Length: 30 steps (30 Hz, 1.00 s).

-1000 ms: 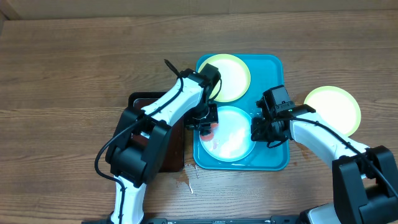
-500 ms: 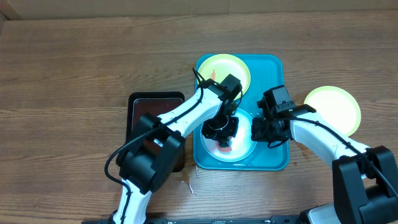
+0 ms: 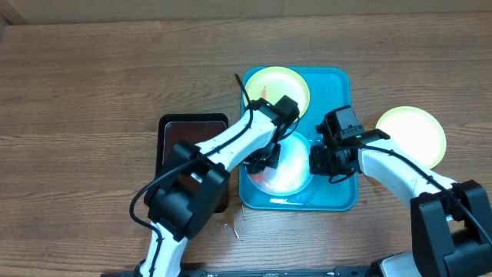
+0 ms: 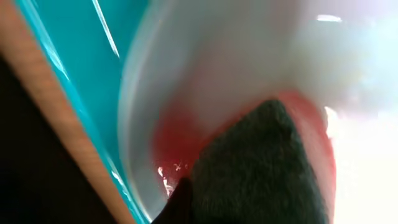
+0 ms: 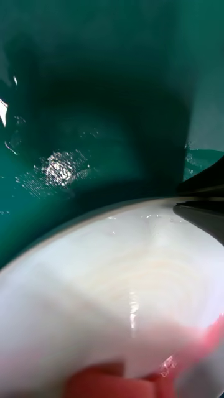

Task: Clean dirty plates on tray and stack at the side

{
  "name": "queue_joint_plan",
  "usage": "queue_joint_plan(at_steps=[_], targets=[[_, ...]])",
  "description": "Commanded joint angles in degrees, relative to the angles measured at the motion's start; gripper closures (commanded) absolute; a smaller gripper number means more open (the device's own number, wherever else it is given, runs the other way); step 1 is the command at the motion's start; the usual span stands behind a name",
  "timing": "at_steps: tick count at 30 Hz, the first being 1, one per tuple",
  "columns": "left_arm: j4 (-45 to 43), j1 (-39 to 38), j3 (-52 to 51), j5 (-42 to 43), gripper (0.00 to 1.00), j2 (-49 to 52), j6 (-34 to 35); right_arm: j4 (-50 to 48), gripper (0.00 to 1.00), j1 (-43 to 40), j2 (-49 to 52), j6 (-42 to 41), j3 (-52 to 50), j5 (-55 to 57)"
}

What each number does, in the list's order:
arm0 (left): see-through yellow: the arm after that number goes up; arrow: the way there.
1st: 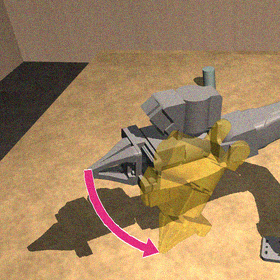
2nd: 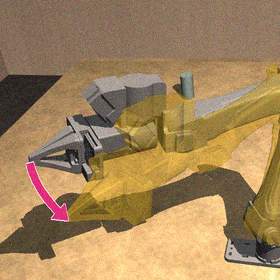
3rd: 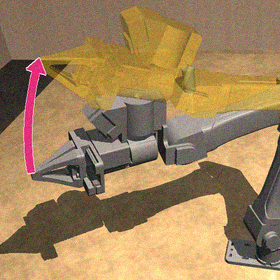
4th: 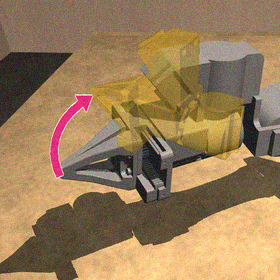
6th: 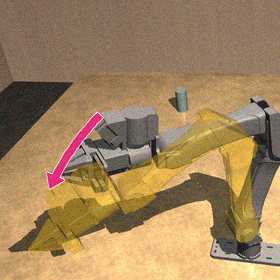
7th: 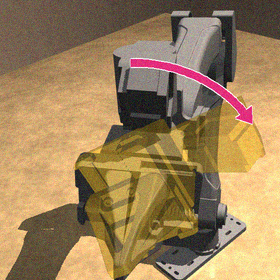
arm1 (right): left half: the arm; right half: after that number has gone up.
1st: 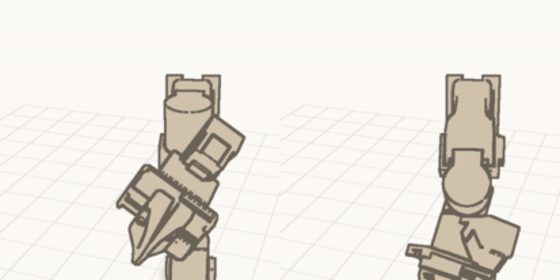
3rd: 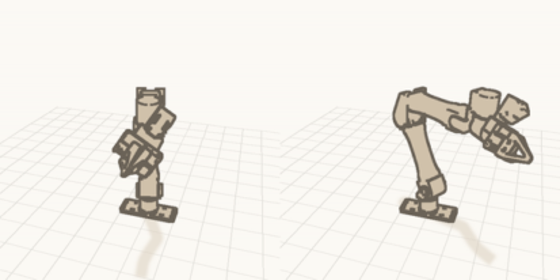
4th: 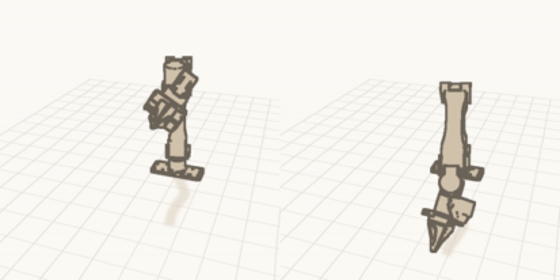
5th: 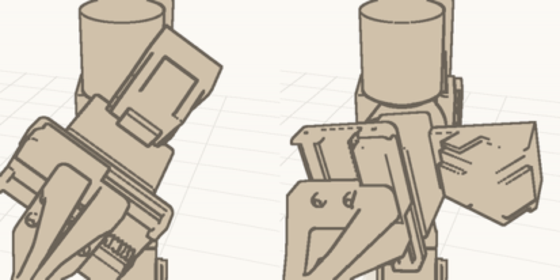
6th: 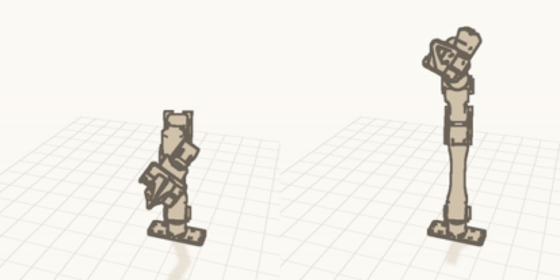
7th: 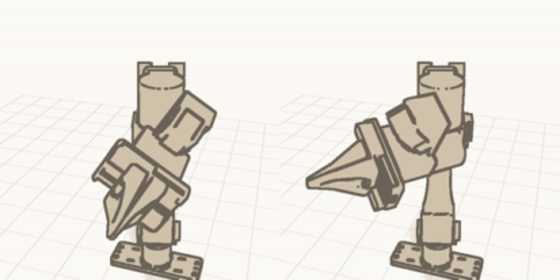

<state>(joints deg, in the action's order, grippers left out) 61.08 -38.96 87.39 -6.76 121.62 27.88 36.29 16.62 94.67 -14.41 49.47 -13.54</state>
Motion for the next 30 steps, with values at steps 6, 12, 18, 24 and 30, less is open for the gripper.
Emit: queue_joint_plan(at_steps=[6, 12, 18, 24, 30], targets=[[-5.7, -0.2, 0.0, -1.6, 0.96, 0.9, -13.7, 0.4, 0.96, -0.2, 0.1, 0.7, -0.2, 0.4], [-5.4, -1.5, -0.1, 8.1, 0.96, 0.9, -26.7, 0.4, 0.96, -0.2, 0.1, 0.7, -0.2, 0.4], [-3.0, -1.7, -0.7, 15.5, 0.96, 0.9, -34.7, 0.4, 0.96, -0.2, 0.1, 0.7, -0.2, 0.4], [-0.9, -2.6, -2.1, 15.8, 0.96, 0.9, -37.1, 0.3, 0.96, -0.2, 0.1, 0.7, -0.2, 0.4], [-0.7, -4.0, -4.0, 16.3, 0.96, 0.9, -37.1, 0.3, 0.96, -0.2, 0.1, 0.7, -0.2, 0.4]])
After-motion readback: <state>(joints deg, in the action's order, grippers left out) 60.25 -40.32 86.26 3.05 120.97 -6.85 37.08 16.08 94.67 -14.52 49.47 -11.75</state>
